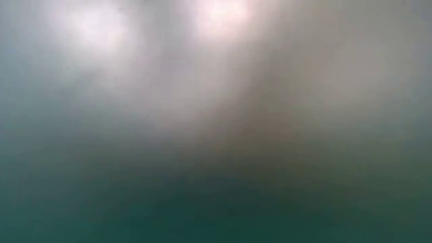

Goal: Sort Maruchan noodles
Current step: Put the blue noodle pack into the yellow bin

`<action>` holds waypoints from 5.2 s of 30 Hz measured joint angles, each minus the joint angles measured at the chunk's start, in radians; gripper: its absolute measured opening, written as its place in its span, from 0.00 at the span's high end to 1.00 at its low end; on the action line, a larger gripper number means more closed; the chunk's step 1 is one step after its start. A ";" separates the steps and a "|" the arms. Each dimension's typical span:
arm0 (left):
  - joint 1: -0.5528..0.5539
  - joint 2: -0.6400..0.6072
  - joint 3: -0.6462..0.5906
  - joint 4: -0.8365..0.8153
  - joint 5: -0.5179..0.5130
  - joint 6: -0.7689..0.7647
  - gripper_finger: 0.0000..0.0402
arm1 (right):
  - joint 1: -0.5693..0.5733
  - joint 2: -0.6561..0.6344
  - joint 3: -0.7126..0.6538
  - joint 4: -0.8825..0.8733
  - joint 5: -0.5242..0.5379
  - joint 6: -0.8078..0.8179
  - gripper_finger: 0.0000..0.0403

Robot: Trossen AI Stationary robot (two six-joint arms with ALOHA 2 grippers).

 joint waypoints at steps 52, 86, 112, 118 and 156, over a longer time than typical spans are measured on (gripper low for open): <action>0.087 0.250 -0.283 0.922 0.353 -0.363 0.60 | 0.065 -0.188 -0.615 0.779 -0.181 0.103 0.60; 0.106 0.448 -0.270 0.888 0.215 -0.530 0.60 | 0.057 -0.237 -0.615 0.930 -0.307 0.095 0.60; 0.088 0.460 -0.145 0.799 0.218 -0.335 0.60 | 0.014 -0.281 -0.614 0.838 -0.262 0.086 0.60; 0.083 0.460 -0.146 0.772 0.215 -0.335 0.60 | -0.018 -0.281 -0.614 0.844 -0.251 0.098 0.60; 0.096 0.464 -0.150 0.687 0.157 -0.335 0.60 | -0.121 0.075 -0.137 0.611 -0.406 0.048 0.27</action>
